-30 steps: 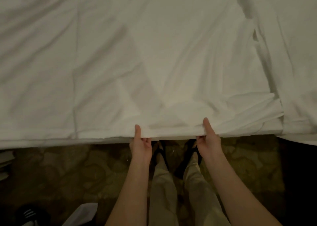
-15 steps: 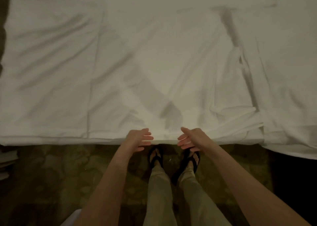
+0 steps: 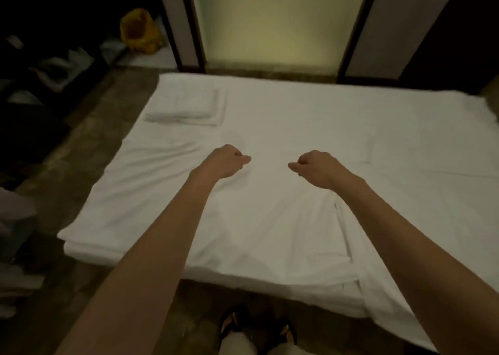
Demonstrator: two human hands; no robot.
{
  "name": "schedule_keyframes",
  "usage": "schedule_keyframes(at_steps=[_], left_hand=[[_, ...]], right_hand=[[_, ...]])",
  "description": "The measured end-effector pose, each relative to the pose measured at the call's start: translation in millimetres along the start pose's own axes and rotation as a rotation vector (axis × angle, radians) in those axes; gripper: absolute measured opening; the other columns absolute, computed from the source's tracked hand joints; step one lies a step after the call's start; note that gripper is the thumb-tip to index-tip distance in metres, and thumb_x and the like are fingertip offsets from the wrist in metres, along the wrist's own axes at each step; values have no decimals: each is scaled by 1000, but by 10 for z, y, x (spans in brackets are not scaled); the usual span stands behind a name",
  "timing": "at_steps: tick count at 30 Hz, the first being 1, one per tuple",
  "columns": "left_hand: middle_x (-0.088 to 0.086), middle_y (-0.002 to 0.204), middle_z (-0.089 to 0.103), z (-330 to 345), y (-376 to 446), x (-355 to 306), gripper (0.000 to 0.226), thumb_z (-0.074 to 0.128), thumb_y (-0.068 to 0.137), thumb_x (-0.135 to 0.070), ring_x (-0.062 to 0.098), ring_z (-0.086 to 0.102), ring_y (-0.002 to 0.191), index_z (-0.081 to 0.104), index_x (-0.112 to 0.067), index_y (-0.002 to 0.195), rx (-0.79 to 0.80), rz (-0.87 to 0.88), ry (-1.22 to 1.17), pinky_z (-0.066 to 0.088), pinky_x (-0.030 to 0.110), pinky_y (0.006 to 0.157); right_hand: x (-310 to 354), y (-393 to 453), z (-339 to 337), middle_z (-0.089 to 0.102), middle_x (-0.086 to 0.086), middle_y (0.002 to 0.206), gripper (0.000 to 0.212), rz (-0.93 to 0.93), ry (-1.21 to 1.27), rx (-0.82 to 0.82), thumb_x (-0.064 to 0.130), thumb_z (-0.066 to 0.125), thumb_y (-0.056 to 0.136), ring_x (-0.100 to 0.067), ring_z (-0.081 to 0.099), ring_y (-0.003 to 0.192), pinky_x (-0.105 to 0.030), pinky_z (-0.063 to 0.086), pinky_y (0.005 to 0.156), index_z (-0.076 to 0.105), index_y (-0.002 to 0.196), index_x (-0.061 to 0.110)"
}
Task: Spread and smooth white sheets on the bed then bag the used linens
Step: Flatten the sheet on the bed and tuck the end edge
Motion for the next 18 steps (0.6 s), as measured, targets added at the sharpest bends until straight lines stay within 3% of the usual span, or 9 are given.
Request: schedule_keyframes(at_steps=[4, 8, 14, 18], left_hand=[[10, 123, 64, -198, -216, -388, 42, 52, 98, -37, 26, 59, 111, 63, -5, 122, -37, 104, 96, 45, 30, 92], [7, 107, 64, -392, -280, -580, 35, 52, 97, -40, 23, 60, 96, 67, -9, 106, -16, 160, 168, 46, 32, 83], [7, 91, 61, -602, -98, -746, 32, 50, 98, -41, 20, 54, 79, 60, -12, 91, -25, 239, 295, 40, 30, 71], [6, 90, 59, -616, 73, -850, 29, 50, 98, -42, 20, 54, 79, 58, -15, 90, -3, 295, 361, 40, 30, 72]], right_hand=[[140, -265, -354, 67, -12, 111, 44, -45, -109, -45, 42, 47, 97, -29, 61, 101, -38, 50, 90, 65, 111, 5], [256, -371, -630, 65, -14, 117, 46, -37, -155, -43, 42, 47, 98, -30, 61, 106, -40, 48, 93, 63, 117, 3], [417, -335, -959, 66, -11, 115, 44, -20, -157, -203, 43, 45, 99, -26, 61, 100, -37, 49, 87, 62, 116, 6], [438, -301, -988, 62, -7, 119, 44, 11, -130, -291, 45, 44, 99, -23, 58, 102, -33, 46, 83, 57, 123, 11]])
Point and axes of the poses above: each hand's wrist, its own y-axis towards the middle knuckle, its own z-axis out of the palm, x = y × z, the point moved 2 cm from there along y, towards the middle knuckle
